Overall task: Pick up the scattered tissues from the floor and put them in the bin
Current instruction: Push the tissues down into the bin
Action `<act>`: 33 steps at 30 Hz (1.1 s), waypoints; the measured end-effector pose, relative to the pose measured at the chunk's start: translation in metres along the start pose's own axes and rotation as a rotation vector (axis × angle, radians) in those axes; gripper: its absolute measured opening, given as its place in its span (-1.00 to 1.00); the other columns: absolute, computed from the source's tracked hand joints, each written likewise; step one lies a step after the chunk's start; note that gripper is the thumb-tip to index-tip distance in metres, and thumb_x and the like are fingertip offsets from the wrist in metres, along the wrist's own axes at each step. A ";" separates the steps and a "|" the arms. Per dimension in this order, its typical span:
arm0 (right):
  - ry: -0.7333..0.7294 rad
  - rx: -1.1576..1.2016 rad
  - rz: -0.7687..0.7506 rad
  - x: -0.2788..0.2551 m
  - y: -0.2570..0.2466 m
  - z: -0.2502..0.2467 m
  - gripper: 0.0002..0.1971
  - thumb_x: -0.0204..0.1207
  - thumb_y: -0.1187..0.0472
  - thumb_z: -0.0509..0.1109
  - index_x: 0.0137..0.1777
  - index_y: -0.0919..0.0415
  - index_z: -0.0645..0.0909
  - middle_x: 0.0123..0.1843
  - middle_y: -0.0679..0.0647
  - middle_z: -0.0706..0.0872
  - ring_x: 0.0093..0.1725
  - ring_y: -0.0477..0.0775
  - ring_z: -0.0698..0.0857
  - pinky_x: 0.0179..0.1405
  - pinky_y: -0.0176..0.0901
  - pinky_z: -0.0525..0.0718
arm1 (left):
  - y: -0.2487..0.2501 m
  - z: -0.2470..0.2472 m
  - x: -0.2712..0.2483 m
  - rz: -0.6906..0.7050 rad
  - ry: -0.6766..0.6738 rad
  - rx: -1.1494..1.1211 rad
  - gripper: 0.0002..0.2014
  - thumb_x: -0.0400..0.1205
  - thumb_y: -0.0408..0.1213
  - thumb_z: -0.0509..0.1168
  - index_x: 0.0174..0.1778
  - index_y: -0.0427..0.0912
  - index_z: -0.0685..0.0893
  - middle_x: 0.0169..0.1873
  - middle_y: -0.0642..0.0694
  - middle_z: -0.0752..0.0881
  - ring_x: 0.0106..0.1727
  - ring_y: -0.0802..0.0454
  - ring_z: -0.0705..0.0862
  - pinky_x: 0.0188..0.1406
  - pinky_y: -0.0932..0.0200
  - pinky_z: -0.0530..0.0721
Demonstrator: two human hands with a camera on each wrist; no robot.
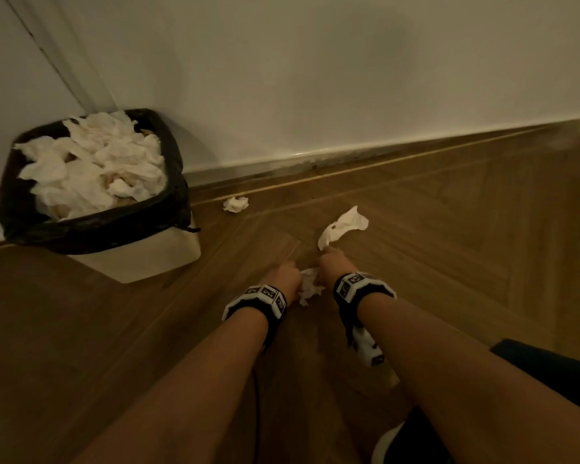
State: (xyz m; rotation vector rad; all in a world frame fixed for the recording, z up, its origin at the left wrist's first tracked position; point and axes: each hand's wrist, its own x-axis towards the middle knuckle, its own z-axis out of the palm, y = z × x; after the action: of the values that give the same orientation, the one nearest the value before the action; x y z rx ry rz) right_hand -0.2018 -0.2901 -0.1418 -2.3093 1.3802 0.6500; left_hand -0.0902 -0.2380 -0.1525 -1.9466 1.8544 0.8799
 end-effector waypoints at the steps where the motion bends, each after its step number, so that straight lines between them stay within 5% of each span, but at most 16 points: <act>1: 0.020 0.004 0.015 0.000 -0.002 0.001 -0.65 0.64 0.22 0.22 0.39 0.25 0.53 0.46 0.24 0.39 0.43 0.24 0.40 0.38 -0.04 0.43 | 0.001 -0.005 0.000 -0.016 -0.011 -0.005 -0.70 0.67 -0.30 0.20 0.29 -0.31 0.58 0.31 -0.27 0.56 0.31 -0.18 0.57 0.19 0.05 0.55; 4: 0.031 0.097 0.060 -0.004 -0.004 0.006 -0.67 0.65 0.27 0.19 0.38 0.29 0.54 0.41 0.25 0.50 0.38 0.21 0.50 0.32 -0.10 0.48 | 0.000 -0.016 -0.005 -0.048 -0.086 -0.063 -0.66 0.70 -0.25 0.18 0.37 -0.27 0.54 0.38 -0.25 0.54 0.37 -0.16 0.54 0.28 0.09 0.51; 7: 0.076 0.393 0.157 -0.009 0.002 0.011 -0.67 0.57 0.27 0.29 0.32 0.27 0.58 0.35 0.19 0.61 0.30 0.16 0.60 0.15 -0.21 0.54 | -0.011 -0.018 -0.016 0.022 0.064 -0.221 -0.76 0.66 -0.28 0.24 0.23 -0.19 0.63 0.26 -0.22 0.63 0.26 -0.13 0.61 0.20 0.13 0.55; 9: 0.188 0.714 0.230 -0.014 0.009 0.013 -0.71 0.53 0.28 0.31 0.23 0.18 0.63 0.23 0.15 0.67 0.17 0.12 0.65 0.02 -0.25 0.57 | -0.020 -0.018 -0.028 0.034 0.198 -0.383 -0.78 0.65 -0.34 0.22 0.19 -0.14 0.61 0.19 -0.22 0.67 0.16 -0.14 0.64 0.08 0.13 0.58; 13: 0.186 1.435 0.402 -0.022 0.016 0.001 -0.66 0.58 0.38 0.17 0.32 0.17 0.53 -0.05 0.18 0.63 -0.21 0.10 0.60 -0.28 -0.16 0.57 | -0.027 -0.032 -0.039 0.007 0.271 -0.559 -0.64 0.65 -0.46 0.17 0.37 -0.24 0.58 0.28 -0.30 0.62 0.31 -0.23 0.58 0.30 0.06 0.53; 16: 0.173 1.865 0.535 -0.030 0.019 -0.012 -0.84 0.63 0.36 0.11 0.16 0.29 0.43 -0.27 0.20 0.53 -0.42 0.05 0.46 -0.49 -0.18 0.39 | -0.034 -0.041 -0.046 -0.053 0.296 -0.658 -0.74 0.66 -0.44 0.16 0.21 -0.34 0.65 0.14 -0.32 0.69 0.17 -0.24 0.66 0.17 -0.01 0.62; 20: 0.109 2.192 0.419 -0.052 0.018 -0.029 -0.75 0.65 0.31 -0.01 -0.20 0.35 0.42 -0.53 0.15 0.51 -0.60 0.03 0.45 -0.59 -0.27 0.39 | -0.041 -0.050 -0.049 -0.094 0.332 -0.933 -0.70 0.62 -0.58 0.04 -0.37 -0.23 0.51 -0.27 -0.20 0.61 -0.21 -0.07 0.56 -0.34 0.18 0.47; 23: 0.187 2.307 0.350 -0.062 0.016 -0.040 -0.56 0.65 0.26 -0.02 -0.38 0.36 0.55 -0.51 0.18 0.49 -0.54 0.10 0.48 -0.51 -0.26 0.47 | -0.043 -0.060 -0.053 -0.083 0.372 -1.003 -0.61 0.61 -0.60 -0.01 -0.48 -0.12 0.32 -0.44 -0.10 0.38 -0.27 -0.06 0.39 -0.19 0.17 0.32; 25: 0.243 2.379 0.295 -0.063 0.016 -0.047 -0.46 0.66 0.20 0.01 -0.49 0.35 0.59 -0.68 0.12 0.49 -0.71 0.02 0.47 -0.65 -0.42 0.49 | -0.041 -0.071 -0.060 -0.077 0.378 -1.055 -0.62 0.64 -0.54 0.01 -0.47 -0.10 0.33 -0.45 -0.08 0.38 -0.31 -0.07 0.38 -0.24 0.18 0.32; 27: 0.293 2.396 0.239 -0.064 0.012 -0.054 -0.61 0.65 0.11 0.05 -0.32 0.26 0.53 -0.70 0.06 0.51 -0.75 -0.02 0.46 -0.68 -0.43 0.49 | -0.039 -0.082 -0.067 -0.055 0.377 -1.088 -0.69 0.67 -0.43 0.07 -0.39 -0.06 0.40 -0.36 -0.08 0.46 -0.18 -0.10 0.50 -0.21 0.16 0.43; 29: 0.295 2.330 0.169 -0.067 0.007 -0.063 -0.60 0.63 0.00 0.12 -0.35 0.21 0.52 -0.70 0.03 0.54 -0.75 -0.04 0.51 -0.69 -0.42 0.49 | -0.037 -0.091 -0.074 -0.017 0.341 -1.123 -0.87 0.69 -0.18 0.13 0.00 -0.08 0.57 0.02 -0.14 0.60 0.21 -0.17 0.55 0.22 0.05 0.50; 31: 0.248 2.239 0.135 -0.072 -0.002 -0.071 -0.59 0.60 -0.05 0.22 -0.35 0.22 0.58 -0.66 0.06 0.60 -0.73 0.00 0.57 -0.68 -0.35 0.55 | -0.038 -0.096 -0.081 -0.011 0.380 -1.205 -0.53 0.68 0.07 0.09 0.42 -0.11 0.47 0.38 -0.15 0.51 0.44 -0.18 0.44 0.46 -0.10 0.38; 33: 0.175 2.199 0.071 -0.074 -0.012 -0.078 -0.64 0.61 -0.03 0.24 -0.27 0.22 0.57 -0.59 0.08 0.66 -0.65 0.03 0.62 -0.60 -0.30 0.60 | -0.039 -0.103 -0.088 0.036 0.507 -1.187 -0.66 0.72 -0.03 0.02 0.28 -0.07 0.55 0.29 -0.22 0.57 0.37 -0.22 0.50 0.34 -0.04 0.47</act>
State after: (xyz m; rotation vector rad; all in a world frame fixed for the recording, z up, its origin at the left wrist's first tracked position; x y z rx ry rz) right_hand -0.2065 -0.2728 -0.0350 -0.4475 1.0028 -0.8335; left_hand -0.0276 -0.2276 -0.0264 -3.0185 1.7282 1.9463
